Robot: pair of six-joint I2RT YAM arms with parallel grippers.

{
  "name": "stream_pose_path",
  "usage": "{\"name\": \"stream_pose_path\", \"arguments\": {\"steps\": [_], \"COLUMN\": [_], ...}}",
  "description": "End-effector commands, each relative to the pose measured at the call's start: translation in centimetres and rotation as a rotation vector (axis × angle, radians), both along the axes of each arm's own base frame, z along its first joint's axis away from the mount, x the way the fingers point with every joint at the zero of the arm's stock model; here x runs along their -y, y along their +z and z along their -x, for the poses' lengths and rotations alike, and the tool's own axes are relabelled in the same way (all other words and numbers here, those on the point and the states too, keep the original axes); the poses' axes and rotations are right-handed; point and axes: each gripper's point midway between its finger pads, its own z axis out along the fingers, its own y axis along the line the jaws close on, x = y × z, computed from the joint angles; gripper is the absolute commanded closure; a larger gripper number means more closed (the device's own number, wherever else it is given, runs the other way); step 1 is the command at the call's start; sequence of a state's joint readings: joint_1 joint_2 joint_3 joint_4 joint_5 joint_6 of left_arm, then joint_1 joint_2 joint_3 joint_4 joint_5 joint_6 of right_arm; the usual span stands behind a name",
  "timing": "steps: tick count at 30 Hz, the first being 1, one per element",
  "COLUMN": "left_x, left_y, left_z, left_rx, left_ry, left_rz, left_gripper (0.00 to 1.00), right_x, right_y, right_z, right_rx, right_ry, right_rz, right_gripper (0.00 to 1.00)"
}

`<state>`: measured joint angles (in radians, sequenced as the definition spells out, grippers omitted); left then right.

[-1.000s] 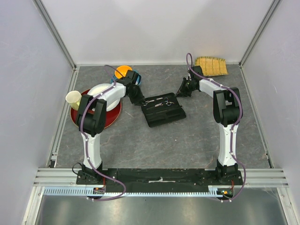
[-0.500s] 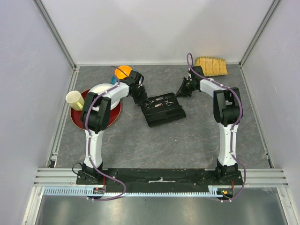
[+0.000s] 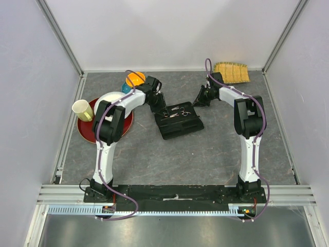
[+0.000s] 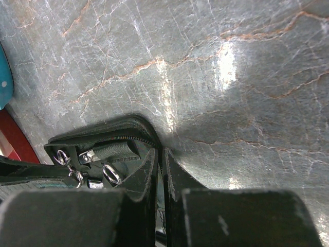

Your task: Sort the hair-cutting tools

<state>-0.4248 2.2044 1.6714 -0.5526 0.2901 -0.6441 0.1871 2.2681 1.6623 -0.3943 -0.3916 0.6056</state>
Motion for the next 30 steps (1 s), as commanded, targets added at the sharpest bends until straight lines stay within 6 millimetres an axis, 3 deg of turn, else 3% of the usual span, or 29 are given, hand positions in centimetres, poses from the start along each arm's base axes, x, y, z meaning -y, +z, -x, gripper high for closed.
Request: {"name": "stream_pose_path", "arguments": {"steps": [1, 3, 4, 6, 10, 14, 18, 19, 21, 22, 24, 26, 27, 29, 30], "left_x": [1.1, 0.3, 0.1, -0.6, -1.2, -2.2, -4.4, -5.3, -6.2, -6.7, -7.1, -7.7, -7.8, -8.2, -8.3], "left_y": [0.6, 0.9, 2.0, 2.9, 7.5, 9.9, 10.5, 9.8, 10.2, 9.3, 9.4, 8.0, 8.1, 6.2, 5.8], "left_z": [-0.5, -0.6, -0.8, -1.1, -1.8, -2.0, -1.4, -0.9, -0.4, 0.4, 1.3, 2.6, 3.1, 5.1, 5.6], "left_rx": [0.048, 0.064, 0.091, 0.12, 0.223, 0.269, 0.298, 0.289, 0.302, 0.28, 0.277, 0.24, 0.237, 0.189, 0.184], "left_ry": [-0.058, -0.041, -0.04, -0.023, -0.013, 0.021, 0.064, 0.08, 0.092, 0.087, 0.089, 0.083, 0.08, 0.057, 0.053], "left_rz": [-0.005, -0.044, -0.048, -0.071, -0.079, -0.108, -0.183, -0.222, -0.246, -0.263, -0.267, -0.282, -0.275, -0.284, -0.279], "left_gripper": [0.53, 0.46, 0.4, 0.36, 0.29, 0.26, 0.23, 0.21, 0.12, 0.09, 0.03, 0.03, 0.06, 0.14, 0.23], "right_x": [-0.1, -0.1, 0.0, 0.4, 0.8, 0.2, -0.1, -0.2, -0.4, -0.5, -1.2, -1.9, -2.5, -3.2, -3.8], "right_y": [-6.6, -6.0, -5.7, -3.6, 1.4, 3.6, 3.6, 3.7, 3.9, 4.2, 4.6, 4.4, 4.3, 3.3, 3.1], "right_z": [3.7, 3.4, 3.2, 2.3, 0.1, -1.5, -3.0, -3.8, -4.6, -5.2, -5.8, -6.7, -6.7, -7.0, -7.0], "right_rx": [-0.156, -0.14, -0.131, -0.075, 0.06, 0.143, 0.192, 0.21, 0.235, 0.252, 0.285, 0.315, 0.32, 0.319, 0.325], "right_ry": [0.017, 0.014, 0.01, -0.003, 0.013, 0.065, 0.093, 0.089, 0.092, 0.089, 0.1, 0.108, 0.12, 0.135, 0.15], "right_rz": [0.087, 0.094, 0.099, 0.118, 0.143, 0.136, 0.181, 0.191, 0.203, 0.209, 0.211, 0.203, 0.2, 0.202, 0.201], "right_gripper": [0.9, 0.89, 0.85, 0.8, 0.64, 0.56, 0.57, 0.57, 0.58, 0.59, 0.59, 0.6, 0.61, 0.64, 0.64]}}
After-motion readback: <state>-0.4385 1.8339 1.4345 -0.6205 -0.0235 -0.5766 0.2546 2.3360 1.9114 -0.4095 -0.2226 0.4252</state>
